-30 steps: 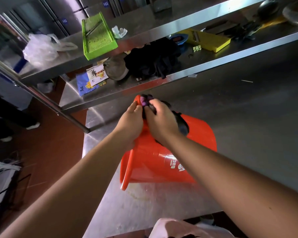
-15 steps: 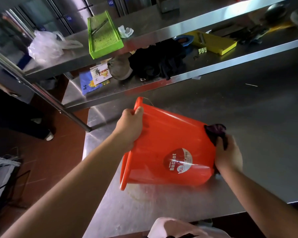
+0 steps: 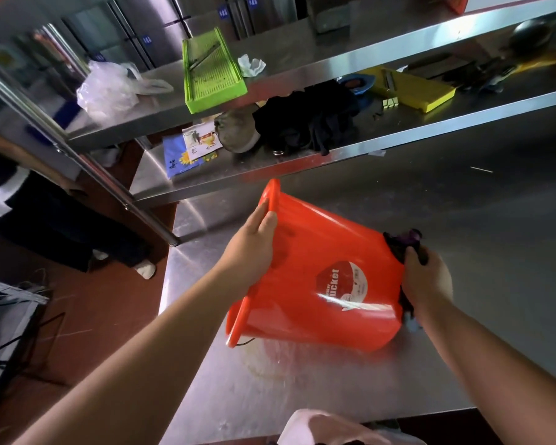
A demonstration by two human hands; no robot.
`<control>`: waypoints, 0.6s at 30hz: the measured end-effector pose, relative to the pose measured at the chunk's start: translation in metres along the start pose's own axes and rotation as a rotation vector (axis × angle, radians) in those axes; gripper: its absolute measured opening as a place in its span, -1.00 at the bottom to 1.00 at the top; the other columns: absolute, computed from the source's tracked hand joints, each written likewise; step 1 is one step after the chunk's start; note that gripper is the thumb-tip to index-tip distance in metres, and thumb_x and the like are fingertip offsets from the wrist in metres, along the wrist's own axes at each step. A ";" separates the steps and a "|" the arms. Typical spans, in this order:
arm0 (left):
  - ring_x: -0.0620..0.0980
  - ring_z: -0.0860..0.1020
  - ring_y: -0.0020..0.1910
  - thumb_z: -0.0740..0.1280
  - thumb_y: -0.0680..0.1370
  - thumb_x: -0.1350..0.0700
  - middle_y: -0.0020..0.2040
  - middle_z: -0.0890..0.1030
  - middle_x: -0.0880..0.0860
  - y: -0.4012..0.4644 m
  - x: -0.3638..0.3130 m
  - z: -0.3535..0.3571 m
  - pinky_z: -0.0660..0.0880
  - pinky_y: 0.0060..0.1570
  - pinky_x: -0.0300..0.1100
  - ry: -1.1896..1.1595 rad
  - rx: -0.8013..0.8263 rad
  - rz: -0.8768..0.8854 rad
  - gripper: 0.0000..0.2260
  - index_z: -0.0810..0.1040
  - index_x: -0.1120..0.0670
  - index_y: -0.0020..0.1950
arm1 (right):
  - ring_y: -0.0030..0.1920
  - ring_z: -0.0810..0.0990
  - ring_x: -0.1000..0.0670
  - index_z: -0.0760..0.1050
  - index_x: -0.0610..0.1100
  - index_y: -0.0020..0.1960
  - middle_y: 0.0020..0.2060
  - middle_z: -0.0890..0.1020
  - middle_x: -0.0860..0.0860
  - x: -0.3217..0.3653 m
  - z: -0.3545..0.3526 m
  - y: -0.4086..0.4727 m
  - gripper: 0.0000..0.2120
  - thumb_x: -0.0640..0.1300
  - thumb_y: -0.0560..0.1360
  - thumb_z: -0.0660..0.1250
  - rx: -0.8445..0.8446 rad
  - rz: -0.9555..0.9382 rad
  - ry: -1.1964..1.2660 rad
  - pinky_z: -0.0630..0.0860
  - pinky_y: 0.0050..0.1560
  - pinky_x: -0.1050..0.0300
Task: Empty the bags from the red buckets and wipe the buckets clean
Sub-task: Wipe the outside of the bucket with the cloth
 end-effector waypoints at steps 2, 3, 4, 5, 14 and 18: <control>0.18 0.72 0.04 0.08 0.42 -0.44 0.17 0.71 0.01 0.002 -0.001 0.003 0.64 0.14 0.25 0.009 -0.037 0.004 -0.47 0.33 -0.55 0.41 | 0.21 0.56 -0.22 0.50 -0.07 0.33 0.22 0.59 -0.14 0.019 0.006 -0.007 -0.63 0.04 0.60 0.22 -0.025 -0.110 -0.028 0.46 0.15 -0.03; 0.16 0.71 0.05 0.08 0.44 -0.43 0.20 0.70 0.01 0.003 -0.002 0.004 0.63 0.16 0.25 0.003 -0.048 -0.001 -0.47 0.33 -0.53 0.43 | 0.22 0.54 -0.22 0.51 -0.09 0.32 0.22 0.59 -0.15 0.030 0.010 -0.013 -0.65 0.02 0.60 0.23 -0.032 -0.177 -0.039 0.45 0.17 -0.03; 0.15 0.71 0.06 0.09 0.45 -0.43 0.22 0.69 0.02 0.005 -0.002 0.004 0.63 0.17 0.24 -0.012 -0.056 -0.007 -0.46 0.34 -0.51 0.44 | 0.18 0.54 -0.23 0.54 -0.13 0.26 0.17 0.60 -0.16 0.043 0.016 -0.021 -0.69 -0.01 0.59 0.25 -0.036 -0.246 -0.052 0.45 0.15 -0.04; 0.17 0.70 0.07 0.09 0.44 -0.43 0.25 0.68 0.04 0.007 -0.003 0.004 0.63 0.17 0.24 -0.022 -0.062 -0.021 -0.45 0.33 -0.50 0.45 | 0.13 0.55 -0.24 0.55 -0.16 0.19 0.10 0.61 -0.17 0.055 0.022 -0.030 -0.74 -0.04 0.59 0.26 -0.036 -0.311 -0.061 0.46 0.10 -0.04; 0.02 0.65 0.18 0.10 0.47 -0.33 0.23 0.67 -0.09 0.022 -0.008 0.001 0.55 0.31 0.10 -0.038 -0.064 -0.014 -0.53 0.40 -0.52 0.39 | 0.02 0.53 -0.08 0.52 -0.09 0.04 -0.02 0.59 0.01 0.138 0.070 -0.130 -0.87 -0.06 0.59 0.25 0.186 -0.885 0.076 0.44 0.08 -0.07; 0.02 0.68 0.16 0.16 0.44 -0.38 0.24 0.67 -0.12 0.024 0.004 -0.007 0.60 0.26 0.12 -0.092 -0.058 -0.042 -0.59 0.41 -0.56 0.30 | 0.08 0.55 -0.13 0.55 -0.08 0.09 0.04 0.61 -0.03 0.104 0.060 -0.110 -0.84 -0.06 0.56 0.31 0.072 -0.926 -0.058 0.46 0.15 -0.07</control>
Point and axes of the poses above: each hand's wrist, its own y-axis towards the middle knuckle, its own z-axis out of the palm, x = y × z, the point moved 2 cm from there along y, towards the middle knuckle
